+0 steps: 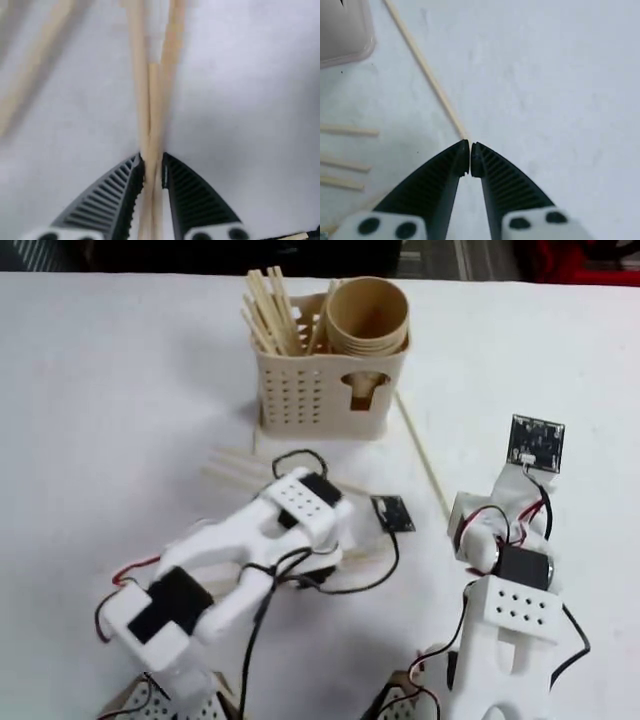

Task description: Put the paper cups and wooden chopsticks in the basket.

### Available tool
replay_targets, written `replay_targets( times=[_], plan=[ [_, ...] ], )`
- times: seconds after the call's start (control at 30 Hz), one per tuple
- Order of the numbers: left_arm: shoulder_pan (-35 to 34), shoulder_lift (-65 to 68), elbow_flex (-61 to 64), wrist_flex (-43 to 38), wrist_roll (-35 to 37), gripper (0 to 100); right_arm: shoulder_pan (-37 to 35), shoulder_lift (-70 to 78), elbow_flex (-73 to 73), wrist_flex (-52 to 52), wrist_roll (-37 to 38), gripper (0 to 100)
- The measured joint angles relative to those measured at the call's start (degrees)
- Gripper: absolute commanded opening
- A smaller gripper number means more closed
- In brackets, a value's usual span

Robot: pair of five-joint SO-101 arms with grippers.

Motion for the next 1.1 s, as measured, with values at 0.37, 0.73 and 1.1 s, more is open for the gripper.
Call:
replay_targets(
  times=[0.37,0.73,1.1],
  plan=[
    [-2.5,-19.5,-0.1,6.1,2.9,2,0.0,0.0,0.0,0.0,0.0,1.9],
    [-11.5,-26.7,-18.6,15.1,4.2,2,0.0,0.0,0.0,0.0,0.0,1.9],
    [-11.7,-26.9,-40.1,12.7,15.0,2,0.0,0.0,0.0,0.0,0.0,1.9]
  ],
)
